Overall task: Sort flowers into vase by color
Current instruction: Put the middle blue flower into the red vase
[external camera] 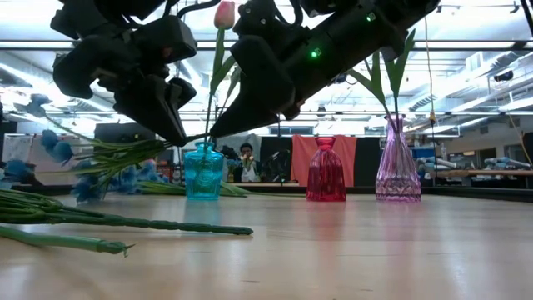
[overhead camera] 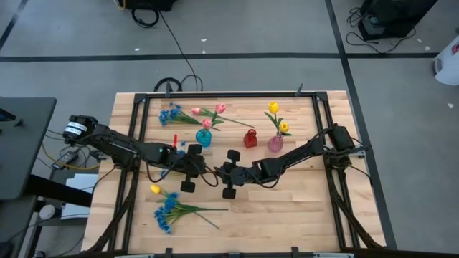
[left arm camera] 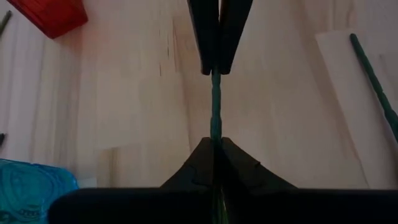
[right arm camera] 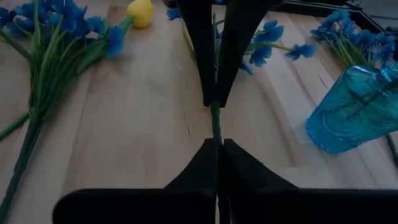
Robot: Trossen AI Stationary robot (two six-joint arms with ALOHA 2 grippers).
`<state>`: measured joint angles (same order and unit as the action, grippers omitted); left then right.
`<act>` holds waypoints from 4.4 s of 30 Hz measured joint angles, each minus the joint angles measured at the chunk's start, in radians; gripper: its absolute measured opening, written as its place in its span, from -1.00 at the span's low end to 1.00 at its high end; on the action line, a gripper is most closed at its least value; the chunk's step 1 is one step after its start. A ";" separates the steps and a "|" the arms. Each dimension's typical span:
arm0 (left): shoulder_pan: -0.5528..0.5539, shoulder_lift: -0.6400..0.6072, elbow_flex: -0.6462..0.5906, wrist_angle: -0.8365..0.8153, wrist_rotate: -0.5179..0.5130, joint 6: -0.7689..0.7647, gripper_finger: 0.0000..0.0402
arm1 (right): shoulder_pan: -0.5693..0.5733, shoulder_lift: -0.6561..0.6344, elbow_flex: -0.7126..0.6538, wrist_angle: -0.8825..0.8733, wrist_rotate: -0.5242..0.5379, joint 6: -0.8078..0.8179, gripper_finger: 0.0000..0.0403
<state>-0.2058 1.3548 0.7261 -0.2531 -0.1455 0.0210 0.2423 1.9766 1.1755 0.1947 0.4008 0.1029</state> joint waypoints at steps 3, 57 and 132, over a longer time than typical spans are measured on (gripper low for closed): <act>0.000 0.000 0.000 0.000 -0.004 -0.026 -0.91 | 0.000 0.000 0.000 -0.003 0.000 0.009 -0.90; -0.134 -0.155 -0.373 1.468 -0.408 0.055 -0.24 | 0.146 0.000 -0.001 0.845 0.600 -0.585 -0.86; -0.121 -0.155 -0.371 1.362 -0.402 0.080 -0.85 | 0.183 -0.238 -0.001 0.081 0.499 -0.204 0.25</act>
<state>-0.3271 1.1994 0.3551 1.1092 -0.5471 0.1013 0.4252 1.7386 1.1748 0.2754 0.8996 -0.1013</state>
